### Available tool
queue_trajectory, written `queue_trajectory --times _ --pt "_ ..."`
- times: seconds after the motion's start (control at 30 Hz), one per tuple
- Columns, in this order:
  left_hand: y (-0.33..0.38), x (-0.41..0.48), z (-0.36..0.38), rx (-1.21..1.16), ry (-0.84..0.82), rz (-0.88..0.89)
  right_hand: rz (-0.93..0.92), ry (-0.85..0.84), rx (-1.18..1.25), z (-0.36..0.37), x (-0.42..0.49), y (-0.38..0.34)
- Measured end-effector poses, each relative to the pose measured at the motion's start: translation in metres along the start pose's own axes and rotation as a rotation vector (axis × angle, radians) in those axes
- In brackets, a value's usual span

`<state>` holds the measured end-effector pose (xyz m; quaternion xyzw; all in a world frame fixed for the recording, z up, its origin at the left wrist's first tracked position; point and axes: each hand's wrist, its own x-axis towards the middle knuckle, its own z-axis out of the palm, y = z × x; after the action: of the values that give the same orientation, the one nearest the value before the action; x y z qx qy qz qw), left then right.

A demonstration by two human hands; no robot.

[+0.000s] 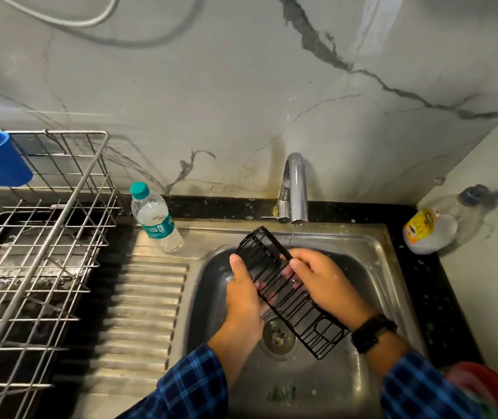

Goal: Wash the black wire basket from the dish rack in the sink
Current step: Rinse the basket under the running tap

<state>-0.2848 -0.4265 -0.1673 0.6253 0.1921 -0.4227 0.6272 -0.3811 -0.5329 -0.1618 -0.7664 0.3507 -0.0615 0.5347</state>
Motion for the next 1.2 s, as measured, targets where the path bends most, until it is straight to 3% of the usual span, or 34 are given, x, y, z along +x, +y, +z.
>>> queue_trajectory --times 0.1,0.33,0.4,0.53,0.67,0.8,0.9,0.97,1.03,1.1,1.2 --pt "0.003 -0.020 0.002 0.056 -0.086 0.018 -0.028 0.097 0.061 0.016 0.020 -0.025" --pt "-0.019 -0.031 -0.005 0.232 -0.227 0.061 0.131 0.325 0.271 0.012 0.016 -0.030" --pt "-0.027 -0.033 -0.004 0.226 -0.240 0.061 0.159 0.347 0.236 0.008 0.014 -0.028" --pt "-0.025 -0.032 -0.001 0.186 -0.182 0.091 0.098 0.216 0.229 0.011 0.009 -0.021" --pt "-0.020 -0.029 -0.001 0.251 -0.193 0.170 0.030 0.383 0.488 0.012 0.003 -0.015" --pt "-0.020 -0.027 -0.004 0.334 -0.169 0.246 0.062 0.497 0.532 0.015 -0.002 -0.017" --pt "-0.021 -0.031 -0.014 0.412 -0.193 0.355 0.061 0.338 0.420 0.006 -0.006 -0.027" --pt "-0.022 -0.035 -0.021 0.518 -0.232 0.426 0.144 0.131 0.282 -0.006 -0.003 -0.038" --pt "-0.028 -0.038 -0.025 0.689 -0.237 0.481 0.271 0.026 0.145 -0.012 0.005 -0.049" --pt "-0.035 -0.042 -0.028 0.794 -0.239 0.544 0.353 0.006 0.028 -0.011 0.012 -0.055" --pt "-0.038 -0.040 -0.033 0.836 -0.254 0.594 0.306 0.071 -0.013 -0.005 0.017 -0.050"
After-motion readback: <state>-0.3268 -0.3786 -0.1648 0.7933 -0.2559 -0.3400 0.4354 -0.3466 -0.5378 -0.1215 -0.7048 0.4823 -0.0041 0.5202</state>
